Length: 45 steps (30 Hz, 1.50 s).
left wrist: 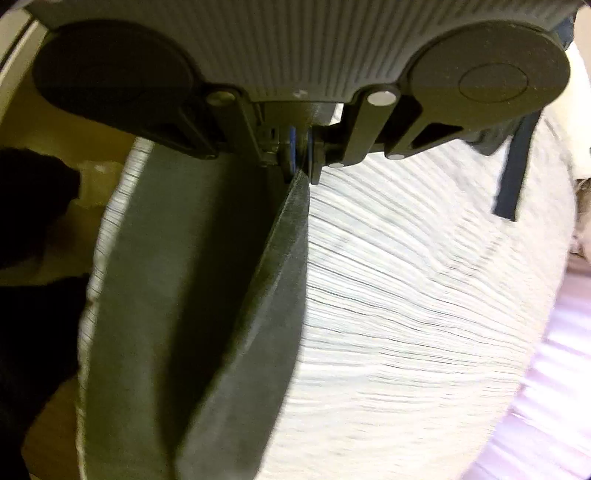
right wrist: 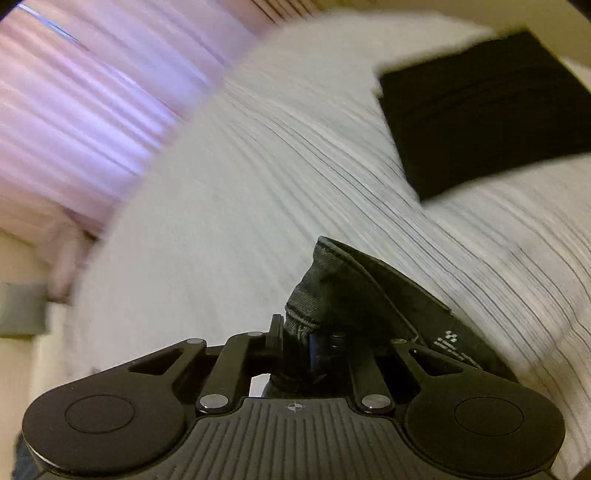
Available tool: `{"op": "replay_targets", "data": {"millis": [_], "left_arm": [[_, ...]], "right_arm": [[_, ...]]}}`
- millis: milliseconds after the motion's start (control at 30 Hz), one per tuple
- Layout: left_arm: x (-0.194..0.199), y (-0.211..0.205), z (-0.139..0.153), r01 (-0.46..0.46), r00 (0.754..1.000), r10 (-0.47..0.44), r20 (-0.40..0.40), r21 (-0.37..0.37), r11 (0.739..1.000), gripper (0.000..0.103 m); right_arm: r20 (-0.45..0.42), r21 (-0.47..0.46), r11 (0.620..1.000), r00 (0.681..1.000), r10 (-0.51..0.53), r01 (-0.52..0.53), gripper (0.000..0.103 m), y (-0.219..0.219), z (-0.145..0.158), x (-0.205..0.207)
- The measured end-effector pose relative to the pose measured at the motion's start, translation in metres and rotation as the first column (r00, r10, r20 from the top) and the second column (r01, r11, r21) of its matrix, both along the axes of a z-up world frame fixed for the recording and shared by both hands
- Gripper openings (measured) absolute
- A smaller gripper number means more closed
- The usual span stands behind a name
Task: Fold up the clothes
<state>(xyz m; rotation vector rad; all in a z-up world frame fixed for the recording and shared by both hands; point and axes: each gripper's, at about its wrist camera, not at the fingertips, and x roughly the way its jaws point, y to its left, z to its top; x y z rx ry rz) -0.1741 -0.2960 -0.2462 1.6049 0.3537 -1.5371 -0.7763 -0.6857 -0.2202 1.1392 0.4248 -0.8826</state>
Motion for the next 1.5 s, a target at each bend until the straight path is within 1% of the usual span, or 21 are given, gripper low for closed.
{"op": "replay_targets", "data": {"millis": [33,67,167,200,300,367,433,533,633,667,767,833,867,900,933,967,1100,1133,1233,1367,1500], "left_arm": [[0.002,0.002,0.004,0.006,1.000,-0.006,0.000,-0.010,1.000,0.004],[0.002,0.006,0.003,0.027,1.000,-0.027,-0.003,0.000,1.000,0.004],[-0.007,0.023,-0.007,0.093,0.995,-0.092,-0.027,0.056,0.994,0.004],[-0.013,0.028,-0.012,0.121,0.992,-0.119,-0.035,0.078,0.990,0.004],[-0.030,0.044,-0.024,0.205,0.978,-0.199,-0.060,0.139,0.969,0.004],[-0.039,0.052,-0.031,0.246,0.969,-0.241,-0.050,0.166,0.955,0.004],[-0.043,0.055,-0.040,0.257,0.966,-0.257,-0.028,0.183,0.949,0.004],[-0.039,0.053,-0.044,0.234,0.971,-0.237,-0.001,0.181,0.955,0.004],[-0.037,0.048,-0.045,0.201,0.979,-0.206,0.011,0.164,0.966,0.004],[-0.036,0.048,-0.045,0.192,0.980,-0.197,0.014,0.158,0.969,0.004],[-0.034,0.049,-0.047,0.162,0.986,-0.165,0.011,0.149,0.975,0.004],[-0.038,0.052,-0.054,0.172,0.984,-0.176,0.008,0.165,0.971,0.004],[-0.040,0.053,-0.056,0.182,0.982,-0.187,0.009,0.173,0.968,0.004],[-0.043,0.055,-0.058,0.194,0.980,-0.199,0.010,0.178,0.965,0.004],[-0.045,0.057,-0.059,0.198,0.979,-0.203,0.012,0.178,0.964,0.004],[-0.044,0.058,-0.059,0.192,0.980,-0.197,0.014,0.173,0.966,0.004],[-0.040,0.058,-0.059,0.156,0.987,-0.161,0.017,0.145,0.977,0.004],[-0.038,0.058,-0.060,0.147,0.988,-0.151,0.017,0.137,0.980,0.004],[-0.037,0.061,-0.062,0.135,0.990,-0.139,0.024,0.116,0.984,0.004],[-0.043,0.080,-0.054,0.188,0.979,-0.192,0.064,0.061,0.980,0.004],[-0.046,0.097,-0.064,0.141,0.988,-0.146,0.055,0.086,0.986,0.010]], "right_arm": [[0.014,-0.023,1.000,1.000,-0.017,0.017,0.011,0.018,0.007,-0.013],[0.021,-0.038,0.999,0.999,-0.036,0.036,0.011,0.036,0.010,-0.025],[-0.044,0.019,0.993,0.992,-0.117,0.118,0.011,0.086,-0.018,-0.068],[-0.060,0.060,0.985,0.986,-0.158,0.162,0.011,0.099,-0.033,-0.082],[-0.110,0.175,0.941,0.955,-0.275,0.291,0.011,0.135,-0.079,-0.123],[-0.096,0.196,0.922,0.943,-0.320,0.333,0.011,0.149,-0.092,-0.134],[-0.089,0.191,0.918,0.938,-0.336,0.347,0.011,0.155,-0.097,-0.141],[-0.109,0.181,0.919,0.936,-0.334,0.349,0.011,0.154,-0.095,-0.136],[-0.151,0.176,0.919,0.933,-0.327,0.351,0.011,0.161,-0.084,-0.135],[-0.148,0.183,0.914,0.929,-0.340,0.363,0.011,0.166,-0.081,-0.138],[-0.115,0.197,0.897,0.918,-0.379,0.395,0.011,0.163,-0.096,-0.141],[-0.132,0.208,0.897,0.920,-0.370,0.391,0.012,0.161,-0.109,-0.142],[-0.147,0.223,0.890,0.916,-0.373,0.398,0.016,0.160,-0.115,-0.144],[-0.167,0.239,0.877,0.908,-0.385,0.416,0.031,0.159,-0.118,-0.146],[-0.186,0.250,0.866,0.900,-0.395,0.432,0.038,0.159,-0.120,-0.147],[-0.205,0.239,0.868,0.896,-0.393,0.435,0.048,0.159,-0.117,-0.147],[-0.271,0.184,0.883,0.886,-0.377,0.432,0.054,0.163,-0.098,-0.141],[-0.266,0.180,0.886,0.888,-0.374,0.427,0.054,0.165,-0.094,-0.139],[-0.206,0.214,0.898,0.916,-0.344,0.385,0.055,0.172,-0.095,-0.127],[-0.200,0.271,0.903,0.937,-0.286,0.333,0.055,0.188,-0.108,-0.100],[-0.195,0.296,0.918,0.958,-0.211,0.263,0.055,0.206,-0.111,-0.071]]}}
